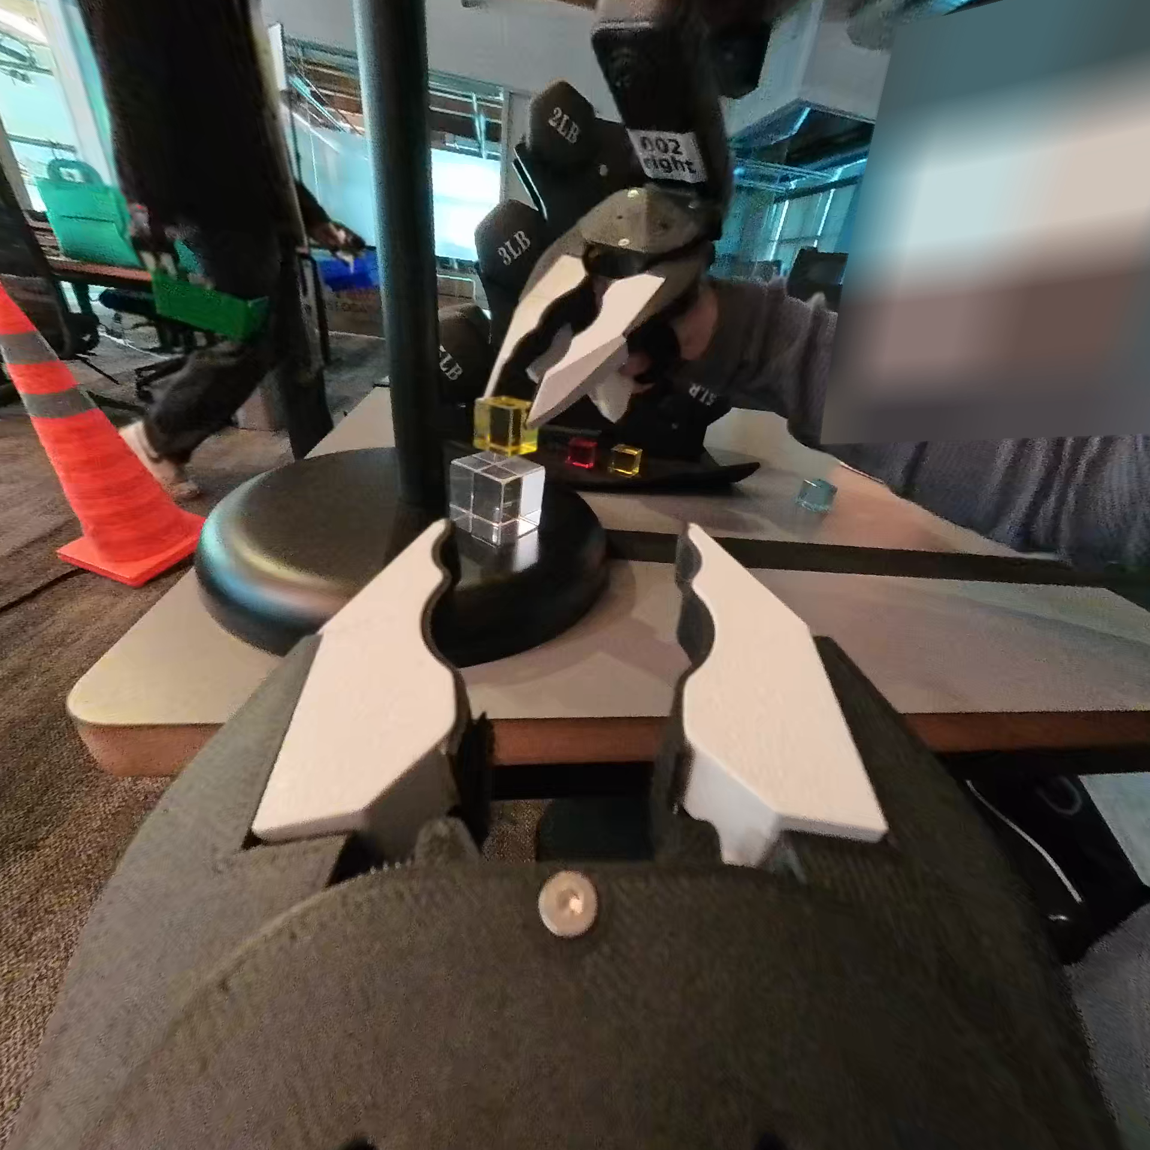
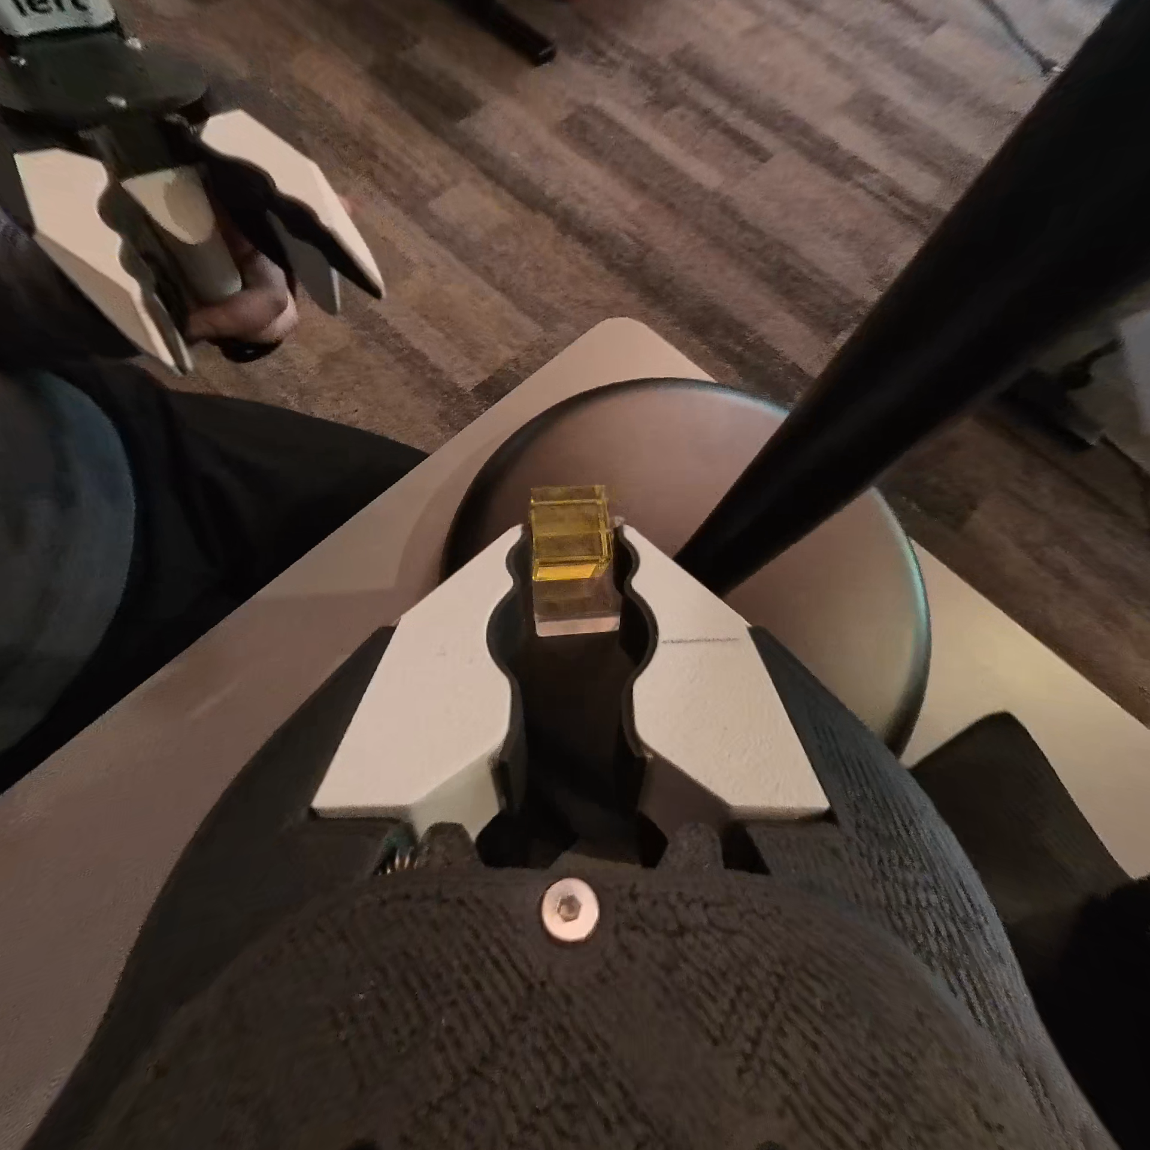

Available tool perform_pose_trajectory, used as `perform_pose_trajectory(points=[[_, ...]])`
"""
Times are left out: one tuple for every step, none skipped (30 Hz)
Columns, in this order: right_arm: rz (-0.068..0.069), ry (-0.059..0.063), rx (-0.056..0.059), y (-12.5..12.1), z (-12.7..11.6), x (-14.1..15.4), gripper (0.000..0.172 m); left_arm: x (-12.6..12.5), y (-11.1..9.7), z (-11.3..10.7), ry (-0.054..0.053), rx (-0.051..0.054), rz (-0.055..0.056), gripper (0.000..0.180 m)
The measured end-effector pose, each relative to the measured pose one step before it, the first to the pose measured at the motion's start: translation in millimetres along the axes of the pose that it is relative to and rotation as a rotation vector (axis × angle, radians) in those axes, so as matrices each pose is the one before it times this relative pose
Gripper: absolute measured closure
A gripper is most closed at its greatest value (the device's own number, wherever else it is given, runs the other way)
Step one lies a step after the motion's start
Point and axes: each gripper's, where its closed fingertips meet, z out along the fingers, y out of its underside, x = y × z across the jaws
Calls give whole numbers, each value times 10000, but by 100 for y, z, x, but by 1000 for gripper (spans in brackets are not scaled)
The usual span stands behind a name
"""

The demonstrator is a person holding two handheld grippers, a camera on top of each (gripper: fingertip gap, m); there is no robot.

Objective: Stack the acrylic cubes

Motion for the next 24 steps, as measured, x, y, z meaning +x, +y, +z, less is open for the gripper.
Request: perform_pose_trajectory(points=[[-110,-127,-107,65,191,-30,147,90,54,-28,46,-38,-17,111],[-108,-144,-117,90,192,-93,147,21,23,-45,15,-3,-8,111],[-102,-122,-123,144,205,-80,147,-16,-10,-47,7,10,-12,111],[-78,-47,-134,189,207,26,147,-23,-22,-48,13,16,-20,111],[-70,-62,-43,93,144,-18,147,-55,-27,-38,10,17,-29,111],[-49,-57,90,-104,42,-14,147,-53,-12,-27,9,13,-35,111],[-17,-27,-5,40,-17,48,147,-45,-14,-23,10,8,-31,111],[-24,-4,-20,63,-61,67,147,-58,2,-23,4,11,-28,111],[-28,7,-26,83,-61,95,147,-47,19,-15,-2,15,-29,111],[-13,5,-36,84,-82,91,147,-55,23,0,-2,5,-24,111],[10,-8,-36,88,-70,70,147,-44,59,23,4,-11,-17,111],[31,-13,-14,47,-59,39,147,-47,75,43,-8,-20,-13,111],[61,-4,13,31,-34,25,147,-29,62,52,-4,-18,-17,111],[96,16,8,20,-38,-8,147,-2,48,52,8,-7,-23,111],[146,99,-17,38,-129,43,142,6,29,43,15,-1,-20,111],[205,242,0,19,-304,143,127,16,32,29,12,-8,-9,111],[242,322,84,-12,-555,138,118,3,40,-1,7,-21,8,110],[277,388,193,15,-834,82,113,-35,25,-41,-15,-19,17,110],[268,573,130,320,-1074,222,111,-79,-1,-96,-39,4,22,110],[211,827,5,779,-1245,542,109,-101,-34,-144,-41,24,13,110],[229,991,-22,1140,-1306,840,110,-147,-32,-146,-42,36,-13,110],[413,1053,-71,1462,-1233,1144,112,-161,-21,-130,-35,45,-36,110],[643,997,-237,1878,-1049,1352,114,-165,-9,-79,-16,40,-57,111],[840,767,-362,2112,-758,1277,116,-131,31,-4,10,26,-70,111]])
